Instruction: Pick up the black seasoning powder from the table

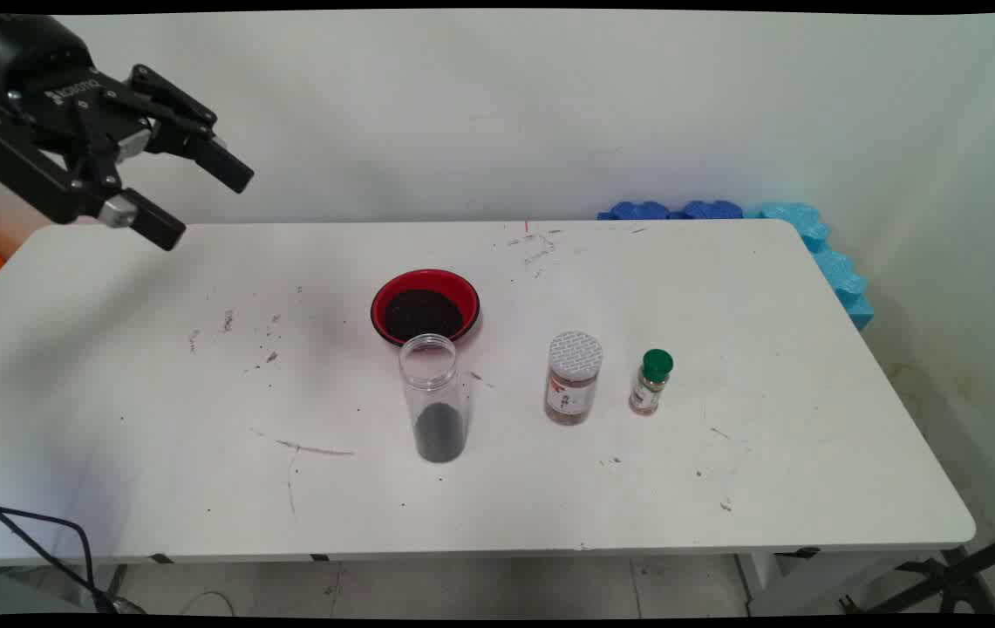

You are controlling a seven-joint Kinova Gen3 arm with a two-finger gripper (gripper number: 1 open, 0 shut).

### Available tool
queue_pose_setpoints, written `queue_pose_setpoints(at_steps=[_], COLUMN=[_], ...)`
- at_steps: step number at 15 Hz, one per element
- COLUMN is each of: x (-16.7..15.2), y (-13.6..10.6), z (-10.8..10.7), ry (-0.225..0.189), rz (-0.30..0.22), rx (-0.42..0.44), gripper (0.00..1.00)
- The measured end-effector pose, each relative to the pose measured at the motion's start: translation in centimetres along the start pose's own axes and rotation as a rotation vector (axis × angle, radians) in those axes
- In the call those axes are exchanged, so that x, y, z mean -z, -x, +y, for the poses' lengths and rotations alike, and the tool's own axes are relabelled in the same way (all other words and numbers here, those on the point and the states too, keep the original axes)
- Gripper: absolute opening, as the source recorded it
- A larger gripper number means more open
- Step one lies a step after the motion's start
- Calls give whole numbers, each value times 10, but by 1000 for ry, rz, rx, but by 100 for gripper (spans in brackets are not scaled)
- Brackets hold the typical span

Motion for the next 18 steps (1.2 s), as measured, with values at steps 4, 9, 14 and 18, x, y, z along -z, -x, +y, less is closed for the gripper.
queue_pose_setpoints(at_steps=[4, 9, 14, 18], x=[0, -4, -24, -48], y=[2, 22, 51, 71], z=[-3, -11, -6, 3], ry=[-39, -161, -250, -278], rz=[19, 62, 98, 118], rx=[65, 194, 249, 236], gripper=[100, 100, 100, 100])
